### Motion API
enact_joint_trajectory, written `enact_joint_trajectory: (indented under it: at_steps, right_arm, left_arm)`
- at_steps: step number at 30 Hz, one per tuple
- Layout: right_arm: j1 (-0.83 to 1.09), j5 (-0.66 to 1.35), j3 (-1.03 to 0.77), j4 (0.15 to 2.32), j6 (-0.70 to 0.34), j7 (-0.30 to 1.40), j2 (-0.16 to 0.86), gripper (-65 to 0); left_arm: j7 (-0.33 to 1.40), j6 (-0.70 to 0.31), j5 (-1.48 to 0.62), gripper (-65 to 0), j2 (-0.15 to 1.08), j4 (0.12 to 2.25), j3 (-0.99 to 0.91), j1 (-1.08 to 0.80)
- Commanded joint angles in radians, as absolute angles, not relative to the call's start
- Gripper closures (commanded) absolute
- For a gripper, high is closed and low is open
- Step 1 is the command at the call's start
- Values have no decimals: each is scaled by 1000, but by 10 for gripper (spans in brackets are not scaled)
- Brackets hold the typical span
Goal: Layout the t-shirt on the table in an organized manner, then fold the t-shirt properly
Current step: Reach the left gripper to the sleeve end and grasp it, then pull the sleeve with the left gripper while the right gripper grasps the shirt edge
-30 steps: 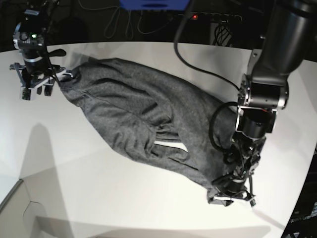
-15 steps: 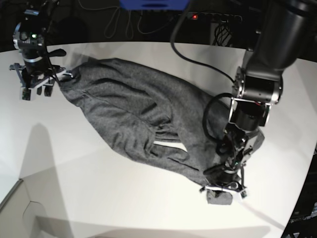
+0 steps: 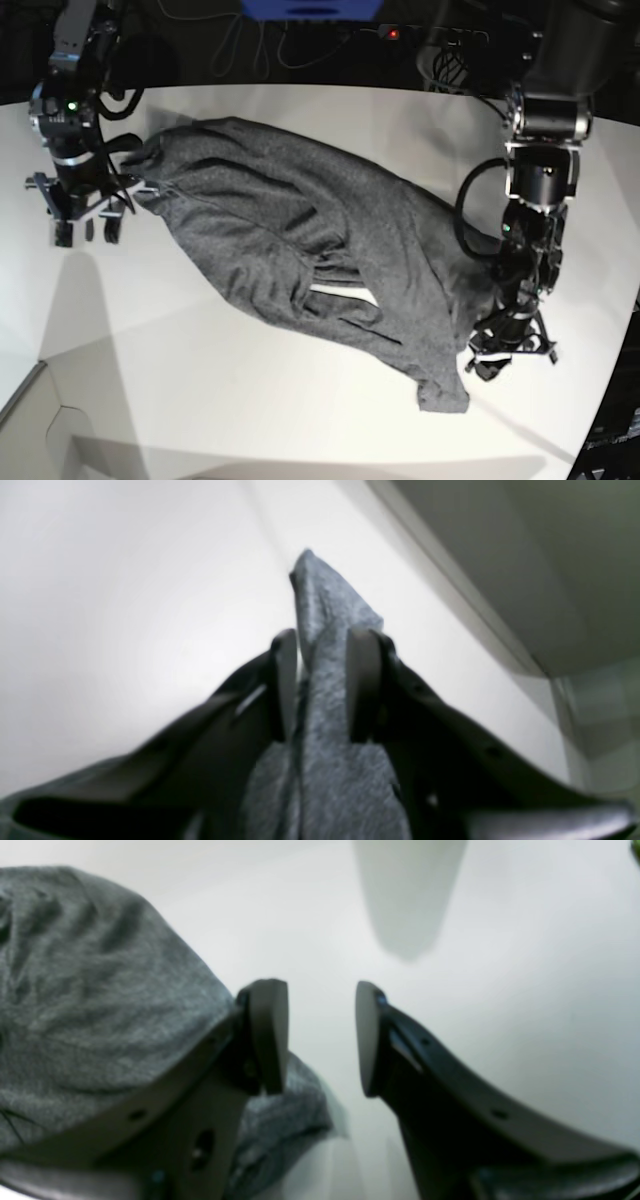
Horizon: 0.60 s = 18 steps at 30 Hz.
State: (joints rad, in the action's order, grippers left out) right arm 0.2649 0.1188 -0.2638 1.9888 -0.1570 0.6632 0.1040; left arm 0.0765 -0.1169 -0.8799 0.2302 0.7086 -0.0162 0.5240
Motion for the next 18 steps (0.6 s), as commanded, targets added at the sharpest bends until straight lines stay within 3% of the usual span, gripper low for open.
enact_joint_trajectory:
  at_steps: [1,4,10,18]
  right_arm:
    - [252,130,-243,2011,-151,636,107,-231]
    - [245,130,-157,2012,-151,638,102,-194]
    - [251,128,-70,1979,-151,639,36,-35]
    - [245,128,36,1753,-151,628,36,0]
  left_arm:
    - [70,-137,-886,-167,225,759,-15,536]
    - [127,-137,-886,-167,239,900,-38,433]
    - [186,-137,-878,-166,294,1066,-150,229]
    - [188,-139,-877,-166,311,1052,-240,159]
